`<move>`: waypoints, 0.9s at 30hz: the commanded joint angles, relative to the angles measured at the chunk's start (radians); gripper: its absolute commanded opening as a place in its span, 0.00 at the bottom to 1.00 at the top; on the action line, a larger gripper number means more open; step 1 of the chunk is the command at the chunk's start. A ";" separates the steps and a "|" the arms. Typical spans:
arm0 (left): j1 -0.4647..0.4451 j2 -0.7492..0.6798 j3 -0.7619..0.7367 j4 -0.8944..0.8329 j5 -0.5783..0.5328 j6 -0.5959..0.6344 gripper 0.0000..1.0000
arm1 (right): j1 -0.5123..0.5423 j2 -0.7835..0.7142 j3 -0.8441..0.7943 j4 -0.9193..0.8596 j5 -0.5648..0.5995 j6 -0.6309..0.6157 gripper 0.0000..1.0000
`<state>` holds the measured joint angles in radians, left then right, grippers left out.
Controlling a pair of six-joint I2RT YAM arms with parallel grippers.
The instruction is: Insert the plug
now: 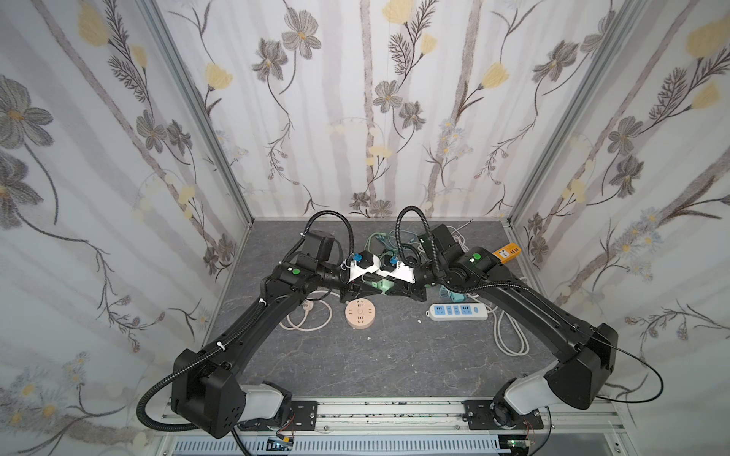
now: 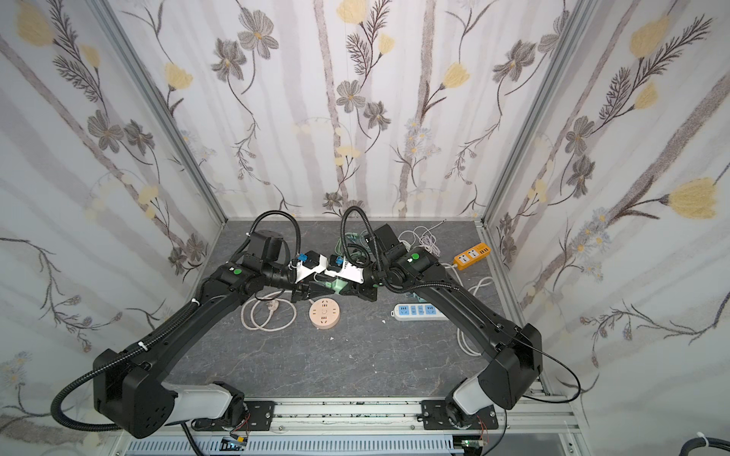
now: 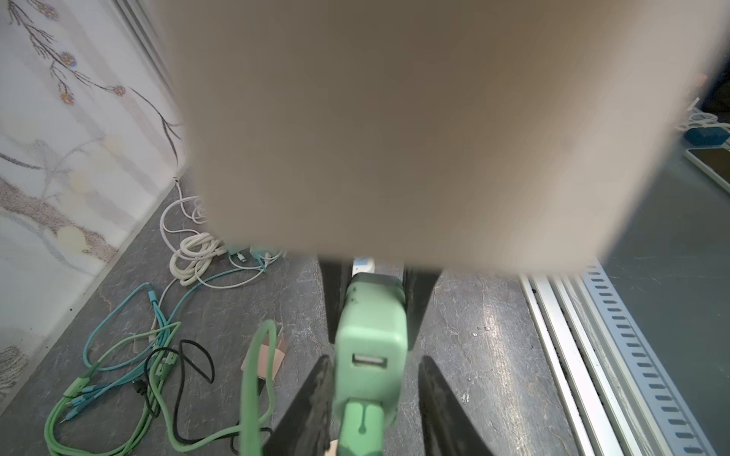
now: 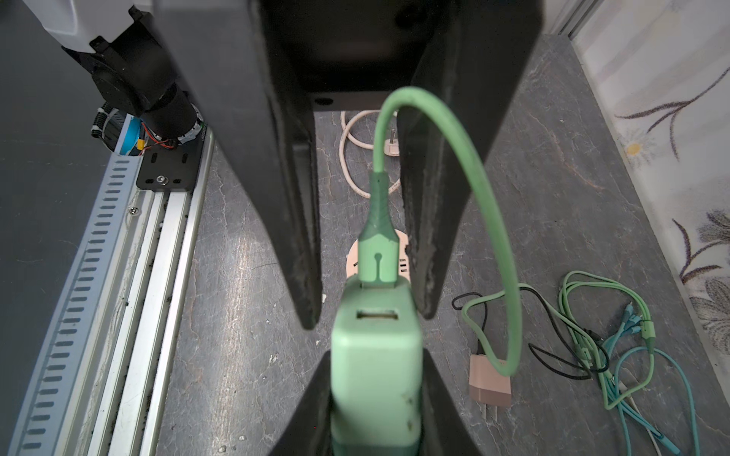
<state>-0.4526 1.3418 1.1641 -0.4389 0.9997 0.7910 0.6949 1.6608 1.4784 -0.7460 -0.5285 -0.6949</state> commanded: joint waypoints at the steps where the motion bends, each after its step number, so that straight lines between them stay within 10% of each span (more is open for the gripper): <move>1: -0.001 0.016 0.026 -0.079 0.018 0.069 0.34 | 0.005 0.005 0.022 0.014 -0.052 -0.026 0.03; 16: -0.002 0.053 0.038 -0.091 0.047 0.079 0.36 | 0.023 0.059 0.092 0.035 -0.107 -0.025 0.02; 27: 0.028 -0.003 -0.029 -0.012 0.023 0.068 0.00 | 0.013 0.046 0.050 0.105 -0.123 0.016 0.04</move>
<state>-0.4332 1.3579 1.1568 -0.4915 1.0485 0.8520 0.7048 1.7123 1.5345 -0.8211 -0.5663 -0.6926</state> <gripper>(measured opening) 0.107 0.269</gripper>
